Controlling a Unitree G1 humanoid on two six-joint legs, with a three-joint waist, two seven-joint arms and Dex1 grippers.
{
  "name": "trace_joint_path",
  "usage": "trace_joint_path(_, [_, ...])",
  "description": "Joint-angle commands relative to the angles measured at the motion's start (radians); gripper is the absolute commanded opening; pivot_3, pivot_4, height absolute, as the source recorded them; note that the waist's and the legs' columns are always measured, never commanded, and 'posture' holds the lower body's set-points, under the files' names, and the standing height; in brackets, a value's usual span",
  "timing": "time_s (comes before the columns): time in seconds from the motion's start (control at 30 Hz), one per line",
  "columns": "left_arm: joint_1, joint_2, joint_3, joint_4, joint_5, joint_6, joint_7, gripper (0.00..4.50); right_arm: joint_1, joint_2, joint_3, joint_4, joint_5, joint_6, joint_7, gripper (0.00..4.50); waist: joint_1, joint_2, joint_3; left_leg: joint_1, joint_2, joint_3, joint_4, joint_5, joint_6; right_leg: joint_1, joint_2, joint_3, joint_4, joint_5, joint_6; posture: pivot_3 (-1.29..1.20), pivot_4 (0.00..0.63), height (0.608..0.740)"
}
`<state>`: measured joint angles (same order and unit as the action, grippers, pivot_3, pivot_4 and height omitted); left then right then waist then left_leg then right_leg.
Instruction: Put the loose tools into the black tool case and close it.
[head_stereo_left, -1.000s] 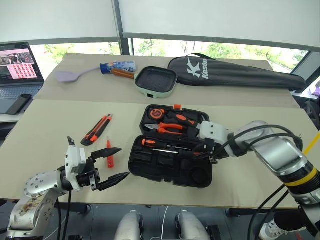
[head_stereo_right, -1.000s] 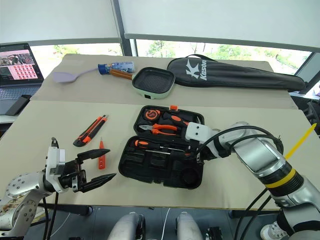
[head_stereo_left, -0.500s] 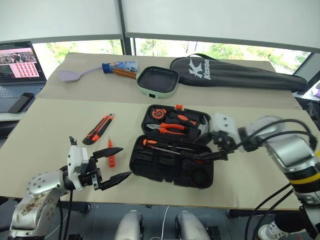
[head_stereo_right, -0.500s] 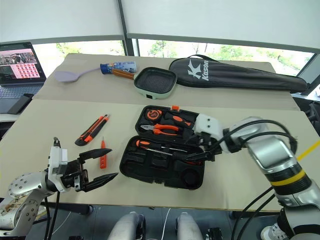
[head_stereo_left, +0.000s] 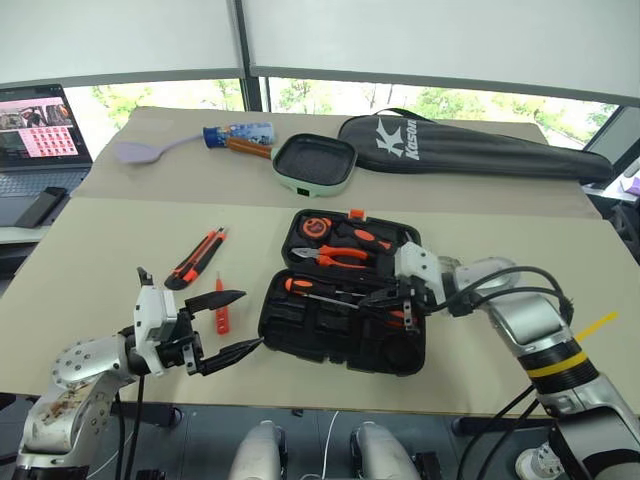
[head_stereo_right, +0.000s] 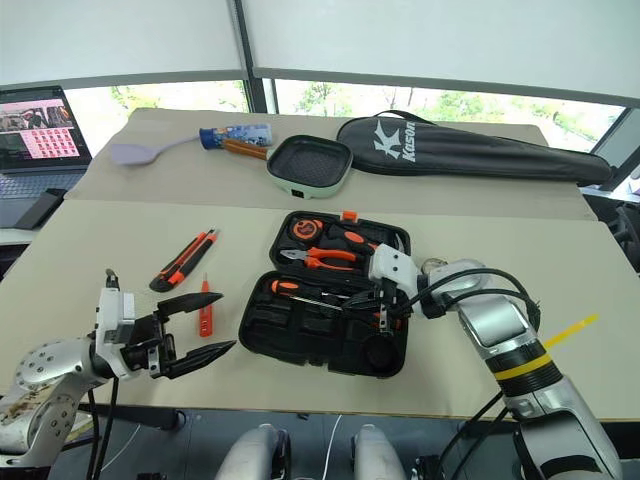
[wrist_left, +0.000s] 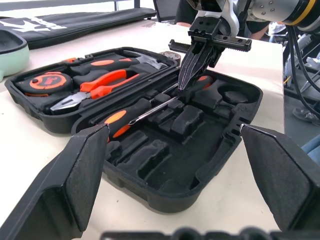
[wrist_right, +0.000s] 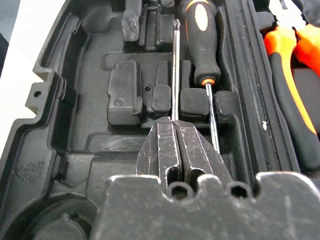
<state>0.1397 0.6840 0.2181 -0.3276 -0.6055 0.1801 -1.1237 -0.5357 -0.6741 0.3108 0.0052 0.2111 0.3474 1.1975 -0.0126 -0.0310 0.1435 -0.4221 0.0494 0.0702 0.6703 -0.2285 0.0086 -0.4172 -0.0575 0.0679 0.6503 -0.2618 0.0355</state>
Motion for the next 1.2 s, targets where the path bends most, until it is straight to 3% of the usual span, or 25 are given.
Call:
trace_joint_path(0.03, [0.016, 0.01, 0.008, -0.027, 0.011, -0.01, 0.006, 4.5, -0.001, 0.01, 0.033, 0.041, -0.048, -0.032, 0.008, 0.01, 0.0, 0.0, 0.0, 0.0, 0.0, 0.001, 0.0, 0.0, 0.0, 0.001, 0.0, 0.0, 0.0, 0.0, 0.0, 0.0, 0.15, 0.74])
trace_joint_path(0.27, [0.038, 0.01, 0.029, -0.033, 0.025, -0.01, 0.038, 4.5, -0.018, 0.05, 0.059, 0.062, -0.066, 0.007, 0.002, 0.01, -0.003, -0.001, -0.001, 0.012, 0.001, 0.002, -0.001, 0.0, 0.0, 0.013, 0.0, -0.001, -0.002, 0.0, 0.0, 0.0, 0.15, 0.74])
trace_joint_path(0.4, [0.103, -0.002, 0.105, -0.038, -0.003, -0.001, 0.079, 4.5, -0.005, 0.072, -0.074, 0.008, 0.059, -0.003, -0.003, 0.01, -0.007, -0.001, -0.001, 0.015, 0.002, 0.002, -0.002, 0.0, 0.0, 0.014, 0.0, -0.001, -0.002, -0.001, -0.001, 0.0, 0.15, 0.74])
trace_joint_path(0.6, [0.241, -0.038, 0.317, 0.035, -0.038, -0.031, 0.116, 4.5, 0.164, 0.009, -0.313, -0.118, 0.225, -0.042, 0.011, 1.81, 0.004, -0.002, 0.0, 0.012, 0.001, -0.001, -0.003, 0.0, 0.0, 0.013, -0.002, -0.002, -0.003, -0.001, -0.001, 0.0, 0.15, 0.74])
trace_joint_path(0.8, [0.37, -0.087, 0.498, 0.19, 0.012, -0.091, 0.179, 4.5, 0.427, 0.031, -0.542, -0.13, 0.286, -0.296, 0.031, 4.01, 0.0, -0.004, 0.0, 0.013, 0.0, 0.001, -0.003, -0.001, 0.0, 0.014, -0.002, -0.003, -0.004, -0.001, -0.001, 0.0, 0.15, 0.74])
trace_joint_path(0.87, [0.389, -0.1, 0.534, 0.236, 0.027, -0.093, 0.218, 4.5, 0.516, 0.056, -0.612, -0.101, 0.277, -0.42, 0.029, 4.48, -0.001, -0.004, 0.0, 0.013, 0.0, 0.003, -0.003, -0.001, 0.0, 0.014, -0.002, -0.002, -0.004, -0.001, -0.001, 0.0, 0.15, 0.74])
trace_joint_path(1.07, [0.386, -0.08, 0.519, 0.187, 0.033, 0.006, 0.312, 4.5, 0.622, 0.079, -0.689, -0.121, 0.341, -0.455, 0.014, 4.48, -0.001, -0.006, 0.0, 0.016, 0.002, 0.005, -0.003, -0.001, 0.0, 0.015, -0.002, -0.001, -0.004, -0.002, -0.001, 0.0, 0.15, 0.74])
trace_joint_path(1.2, [0.328, -0.013, 0.45, 0.009, -0.064, 0.26, 0.395, 4.5, 0.601, 0.068, -0.669, -0.218, 0.381, -0.41, -0.022, 4.48, -0.001, -0.007, 0.0, 0.017, 0.002, 0.004, -0.003, 0.0, -0.001, 0.015, -0.002, -0.001, -0.003, -0.002, -0.002, 0.0, 0.15, 0.74])
